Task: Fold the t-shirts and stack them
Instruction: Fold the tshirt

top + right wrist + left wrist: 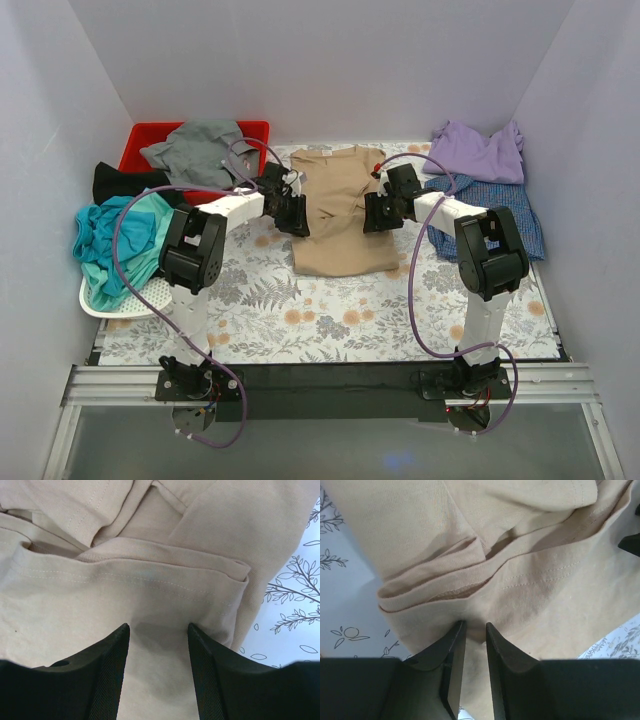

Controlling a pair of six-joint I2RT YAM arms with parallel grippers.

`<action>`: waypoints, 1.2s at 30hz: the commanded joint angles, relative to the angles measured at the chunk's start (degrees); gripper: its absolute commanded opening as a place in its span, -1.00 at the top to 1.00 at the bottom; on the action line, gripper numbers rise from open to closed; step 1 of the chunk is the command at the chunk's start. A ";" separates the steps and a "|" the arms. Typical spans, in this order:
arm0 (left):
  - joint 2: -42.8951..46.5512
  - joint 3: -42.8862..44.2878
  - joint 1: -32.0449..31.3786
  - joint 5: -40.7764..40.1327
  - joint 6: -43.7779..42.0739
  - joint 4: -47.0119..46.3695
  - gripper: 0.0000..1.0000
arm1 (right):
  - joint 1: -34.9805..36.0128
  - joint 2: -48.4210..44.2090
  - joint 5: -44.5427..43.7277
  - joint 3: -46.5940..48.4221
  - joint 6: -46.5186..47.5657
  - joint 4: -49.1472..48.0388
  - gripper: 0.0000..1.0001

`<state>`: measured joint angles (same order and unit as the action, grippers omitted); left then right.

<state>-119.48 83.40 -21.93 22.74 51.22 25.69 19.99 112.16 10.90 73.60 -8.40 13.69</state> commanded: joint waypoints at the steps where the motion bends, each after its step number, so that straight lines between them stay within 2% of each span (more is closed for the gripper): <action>1: -1.72 1.50 -0.74 -9.35 -2.27 3.22 0.53 | -0.39 4.12 -2.28 -1.44 1.81 4.41 -0.15; 9: -5.85 5.55 -0.92 -24.74 0.63 1.91 0.41 | -0.39 4.47 -2.63 -1.79 1.90 4.50 -0.15; 18: -5.15 7.57 -0.74 -31.35 2.74 0.15 0.28 | -0.39 4.12 -7.03 -3.64 1.55 5.38 -0.15; 20: -4.36 7.57 -0.74 -30.66 3.18 0.15 0.28 | -0.30 2.98 -6.33 -4.34 2.25 3.90 -0.15; 21: -3.49 7.22 -0.74 -29.70 3.88 -0.64 0.15 | -0.39 0.89 -4.24 -6.00 2.77 2.58 -0.16; 23: -0.34 5.64 -0.74 -25.66 4.58 -1.87 -0.54 | -0.39 -1.58 -0.90 -7.50 3.21 -1.99 -0.18; 26: 2.93 4.33 -0.74 -18.98 5.82 -4.16 -0.58 | -0.39 -7.03 2.02 -9.27 3.83 -7.18 -0.22; 31: 8.29 1.16 -0.74 -18.34 6.96 -4.42 -0.60 | -0.39 -13.71 4.05 -9.35 2.17 -8.68 -0.27; 36: 12.60 -8.92 -0.65 -16.33 9.42 -5.82 -0.62 | -0.48 -19.51 1.07 -13.92 0.41 -8.51 -0.30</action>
<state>-112.66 79.31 -22.57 4.21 58.85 21.32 19.86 96.82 13.41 62.22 -6.57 6.17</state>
